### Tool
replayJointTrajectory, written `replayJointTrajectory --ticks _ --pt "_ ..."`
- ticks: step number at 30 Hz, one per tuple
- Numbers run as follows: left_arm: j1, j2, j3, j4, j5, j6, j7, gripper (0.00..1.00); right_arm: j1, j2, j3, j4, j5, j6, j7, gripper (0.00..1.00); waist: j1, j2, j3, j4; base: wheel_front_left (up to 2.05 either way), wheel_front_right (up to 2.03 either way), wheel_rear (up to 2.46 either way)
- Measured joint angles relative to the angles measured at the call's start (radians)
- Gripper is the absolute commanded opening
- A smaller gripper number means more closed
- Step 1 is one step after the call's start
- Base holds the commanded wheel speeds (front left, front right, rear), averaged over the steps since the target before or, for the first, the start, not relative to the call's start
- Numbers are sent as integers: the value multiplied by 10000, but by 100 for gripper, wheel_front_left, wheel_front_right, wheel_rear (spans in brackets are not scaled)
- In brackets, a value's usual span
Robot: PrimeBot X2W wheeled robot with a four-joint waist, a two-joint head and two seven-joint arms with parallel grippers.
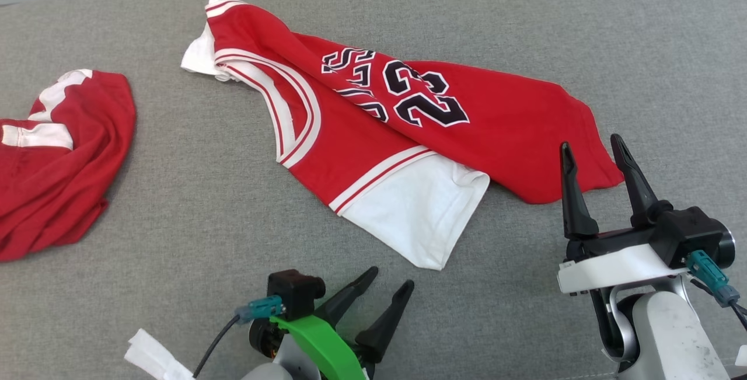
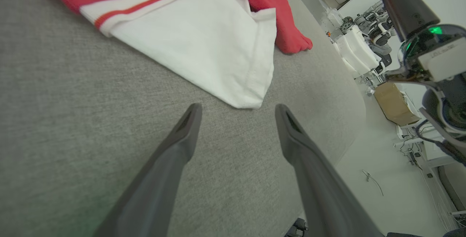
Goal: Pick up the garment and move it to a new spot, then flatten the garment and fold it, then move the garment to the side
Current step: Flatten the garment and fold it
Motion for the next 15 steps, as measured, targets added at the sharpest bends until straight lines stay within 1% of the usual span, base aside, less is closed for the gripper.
replayJointTrajectory --ticks 2,3,7,14,15 --pt "-414 29 -500 472 -255 0 140 100 -96 -2 44 -8 0 0 0 100 0 0 75 -71 0 0 0" --pt "-565 -13 -602 721 -548 0 188 100 -105 2 56 -19 0 0 0 100 0 0 103 -120 0 0 0" --pt "-1159 -119 -1058 1404 -1078 0 190 100 -129 -4 -12 -52 6 0 0 100 0 0 251 -286 0 0 0" --pt "-2056 -242 -1810 1797 -1877 31 -284 100 -301 -2 -67 -136 86 0 0 100 0 0 595 -585 0 0 0" --pt "-2155 -232 -1918 1789 -1937 40 -330 93 -305 -4 -77 -138 88 0 0 100 0 0 639 -617 0 0 0"
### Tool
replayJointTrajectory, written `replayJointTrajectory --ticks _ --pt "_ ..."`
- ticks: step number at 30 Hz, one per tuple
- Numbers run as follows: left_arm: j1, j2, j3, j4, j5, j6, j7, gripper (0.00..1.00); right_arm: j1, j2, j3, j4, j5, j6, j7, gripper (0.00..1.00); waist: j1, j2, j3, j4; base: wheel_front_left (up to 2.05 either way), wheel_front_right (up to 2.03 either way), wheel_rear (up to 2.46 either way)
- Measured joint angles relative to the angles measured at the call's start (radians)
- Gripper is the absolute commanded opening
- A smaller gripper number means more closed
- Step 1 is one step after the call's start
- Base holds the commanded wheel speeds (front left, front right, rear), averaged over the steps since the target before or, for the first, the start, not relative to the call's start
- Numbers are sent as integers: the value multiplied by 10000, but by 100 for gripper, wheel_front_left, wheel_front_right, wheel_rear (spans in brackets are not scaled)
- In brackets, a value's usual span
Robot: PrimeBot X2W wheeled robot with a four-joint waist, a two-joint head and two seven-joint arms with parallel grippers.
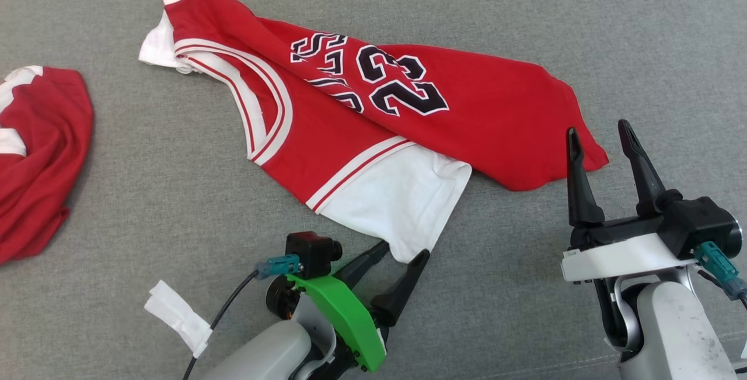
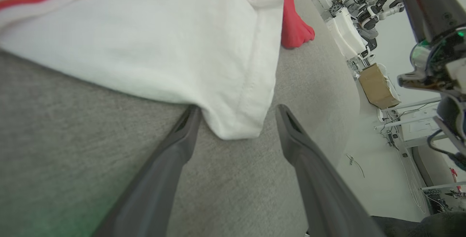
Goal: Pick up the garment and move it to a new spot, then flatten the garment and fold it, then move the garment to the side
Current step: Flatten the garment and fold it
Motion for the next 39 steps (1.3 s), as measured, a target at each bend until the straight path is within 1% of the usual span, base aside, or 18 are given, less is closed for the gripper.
replayJointTrajectory --ticks 1,2,3,9,12,14,19,24,27,30,35,37,39 --pt "-128 27 -173 -19 -59 4 -71 64 -12 -2 -2 -8 0 0 0 100 0 0 57 -35 0 0 0" --pt "-250 65 -334 -38 -119 6 -165 17 -31 -2 -13 -21 0 0 0 100 0 0 112 -68 0 0 0" --pt "-340 113 -491 -58 -215 6 -238 0 -44 0 -23 -29 2 0 0 100 0 0 157 -97 0 0 0" --pt "-648 485 -1229 -284 -458 0 -706 0 -45 -2 -207 -36 0 0 0 100 0 0 232 -99 0 0 0" --pt "-631 681 -1275 -552 -474 -12 -972 0 -31 0 -320 -33 0 0 0 100 0 0 181 -1 0 0 0" --pt "-583 840 -1141 -790 -472 -35 -1076 0 -6 0 -349 -31 2 0 0 100 0 0 137 87 0 0 0" --pt "-136 1342 -211 -1632 -412 -48 -1135 0 51 0 -420 44 105 0 0 100 0 0 -32 359 0 0 0" --pt "424 1404 443 -2088 -54 -48 -1135 0 58 4 -255 136 146 0 0 100 0 0 -296 471 0 0 0" --pt "853 1528 1461 -2506 255 -50 -1139 0 132 0 -311 242 88 0 0 100 0 0 -447 493 0 0 0" --pt "1405 1751 2443 -2874 531 -48 -1151 0 367 6 -332 752 82 0 0 100 0 0 -549 525 0 0 0" --pt "1976 2044 3680 -3223 941 -48 -1151 0 435 4 -692 1609 251 0 0 100 0 0 -645 639 0 0 0" --pt "2108 2094 3722 -3252 882 -48 -1151 0 418 2 -920 1919 230 0 0 100 0 0 -666 687 0 0 0" --pt "2229 2015 3361 -3302 621 -48 -955 0 356 0 -1051 2048 157 0 0 100 0 0 -676 718 0 0 0"
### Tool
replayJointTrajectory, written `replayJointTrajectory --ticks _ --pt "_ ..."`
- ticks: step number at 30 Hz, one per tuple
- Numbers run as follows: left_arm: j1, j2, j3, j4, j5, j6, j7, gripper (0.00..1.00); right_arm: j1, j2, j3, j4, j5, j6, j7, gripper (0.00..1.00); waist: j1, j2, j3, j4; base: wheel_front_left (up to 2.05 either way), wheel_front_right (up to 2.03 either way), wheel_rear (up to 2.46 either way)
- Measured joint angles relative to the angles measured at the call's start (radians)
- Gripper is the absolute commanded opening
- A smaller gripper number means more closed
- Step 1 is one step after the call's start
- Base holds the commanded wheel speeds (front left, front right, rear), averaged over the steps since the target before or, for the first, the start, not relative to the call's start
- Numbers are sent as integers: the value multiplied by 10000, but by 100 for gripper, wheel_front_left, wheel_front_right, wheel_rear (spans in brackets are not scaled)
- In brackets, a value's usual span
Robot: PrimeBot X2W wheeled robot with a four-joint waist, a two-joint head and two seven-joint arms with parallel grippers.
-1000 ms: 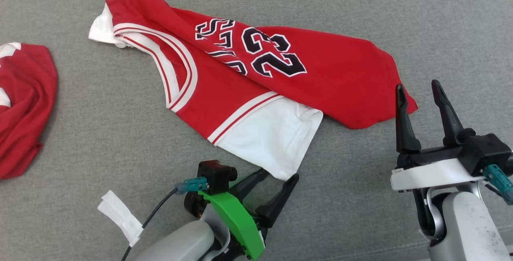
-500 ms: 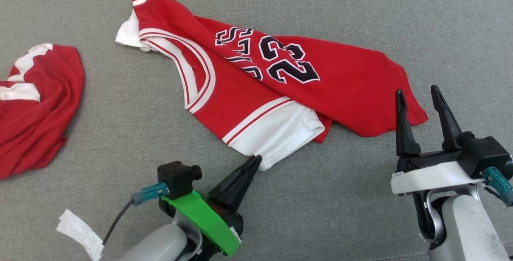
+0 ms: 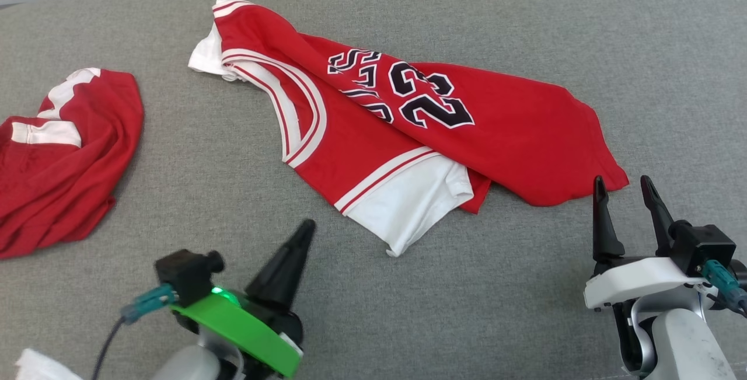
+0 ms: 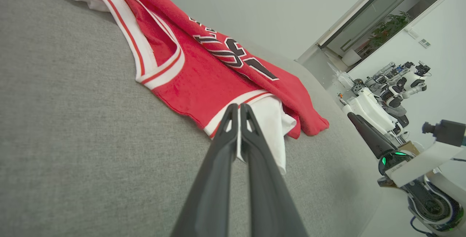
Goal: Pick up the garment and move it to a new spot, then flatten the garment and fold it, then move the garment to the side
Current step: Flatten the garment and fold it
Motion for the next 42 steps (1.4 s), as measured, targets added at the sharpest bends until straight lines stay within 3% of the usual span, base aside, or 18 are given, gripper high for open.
replayJointTrajectory --ticks 2,3,4,6,12,19,20,23,24,26,29,36,42 --pt "3 -198 -610 8 -253 0 558 0 -111 2 -67 46 -96 0 0 100 0 0 29 23 0 0 0" --pt "-9 -293 -851 33 -322 -2 715 15 -143 2 -73 48 -128 0 0 100 0 0 57 31 0 0 0" --pt "-62 -422 -1099 107 -385 0 871 49 -171 2 -59 59 -163 0 0 100 0 0 97 37 0 0 0" --pt "-277 -608 -1561 295 -380 0 1141 100 -236 4 -23 71 -165 0 0 100 0 0 176 40 0 0 0" --pt "-1073 -1057 -2548 1243 151 0 1287 100 -346 4 104 71 -151 0 0 100 0 1 402 0 0 0 0" --pt "-1569 -1223 -2980 2002 115 0 918 100 -349 2 104 67 -165 0 0 100 0 0 484 -182 0 0 0" --pt "-1633 -1235 -3039 2067 104 0 840 96 -351 2 105 67 -165 0 0 100 0 0 494 -208 0 0 0" --pt "-1815 -1266 -3185 2240 31 -2 646 77 -384 2 111 61 -167 0 0 100 0 0 527 -271 0 0 0" --pt "-1870 -1277 -3218 2280 -12 0 566 61 -387 4 115 56 -167 0 0 100 0 0 537 -289 0 0 0" --pt "-1949 -1287 -3279 2357 -77 0 445 49 -387 2 119 56 -173 0 0 100 0 0 553 -315 0 0 0" --pt "-2131 -1292 -3425 2408 -192 0 284 0 -387 2 121 58 -215 0 0 100 1 0 576 -326 0 0 0" --pt "-2485 -1264 -3448 2447 -35 -2 -96 0 -386 -48 98 58 -232 0 0 100 0 1 629 -257 0 0 0" --pt "-2204 -874 -1632 1678 309 -2 -178 0 -487 -167 -151 401 150 0 0 100 0 0 665 -57 0 0 0"
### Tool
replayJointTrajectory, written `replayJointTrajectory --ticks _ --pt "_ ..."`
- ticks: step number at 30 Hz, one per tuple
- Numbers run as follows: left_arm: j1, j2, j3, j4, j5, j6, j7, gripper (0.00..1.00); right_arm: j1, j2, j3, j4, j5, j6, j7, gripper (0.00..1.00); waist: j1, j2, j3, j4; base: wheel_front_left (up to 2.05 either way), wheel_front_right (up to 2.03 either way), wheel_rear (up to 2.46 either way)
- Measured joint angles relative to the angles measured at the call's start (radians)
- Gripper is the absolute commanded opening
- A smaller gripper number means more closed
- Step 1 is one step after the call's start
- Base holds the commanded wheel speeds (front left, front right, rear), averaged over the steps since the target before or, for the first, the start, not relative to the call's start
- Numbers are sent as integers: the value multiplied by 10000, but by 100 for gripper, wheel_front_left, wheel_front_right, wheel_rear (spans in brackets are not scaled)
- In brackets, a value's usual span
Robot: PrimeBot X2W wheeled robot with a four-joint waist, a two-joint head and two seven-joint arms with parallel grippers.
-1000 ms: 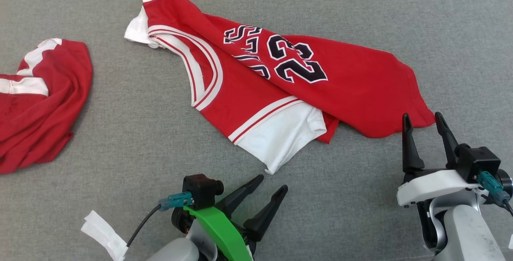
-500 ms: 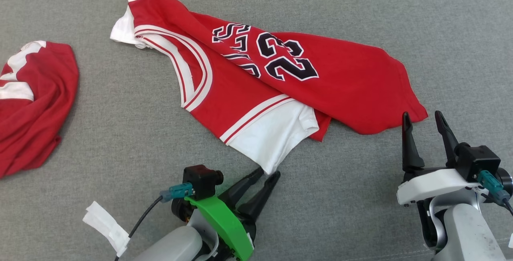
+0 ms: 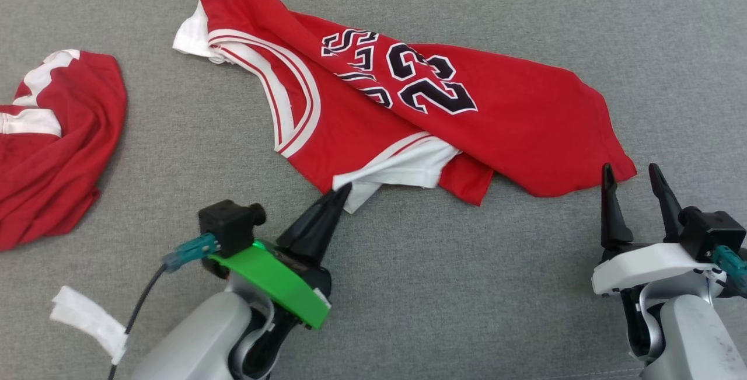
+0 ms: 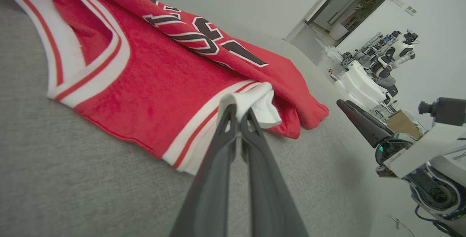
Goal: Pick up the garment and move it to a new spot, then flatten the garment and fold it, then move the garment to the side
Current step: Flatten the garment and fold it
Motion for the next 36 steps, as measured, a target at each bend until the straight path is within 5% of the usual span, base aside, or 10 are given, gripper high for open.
replayJointTrajectory --ticks 8,19,21,22,25,26,36 --pt "1201 558 2266 -1058 863 2 -15 0 -66 -203 -278 719 458 0 0 100 0 0 47 235 0 0 0" --pt "1555 556 3009 -1440 1258 2 -15 0 -547 -328 -180 1599 807 0 0 100 0 0 231 282 0 0 0" --pt "1559 560 3043 -1432 1285 2 -15 0 -641 -397 -186 1753 859 0 0 75 0 0 256 295 0 0 0" --pt "1559 564 3058 -1430 1302 2 -15 0 -676 -412 -182 1789 874 0 0 51 0 0 261 304 0 0 0" --pt "1559 585 3129 -1423 1315 0 -15 0 -750 -447 -121 1941 1016 0 0 23 0 0 270 339 0 0 0" --pt "1559 585 3156 -1421 1315 2 -15 0 -782 -460 -73 1998 1068 0 -2 0 0 0 269 350 0 0 0" --pt "1742 802 4199 -1954 1593 0 -15 0 -1135 -642 -270 1049 1983 0 0 0 0 0 38 311 0 0 0"
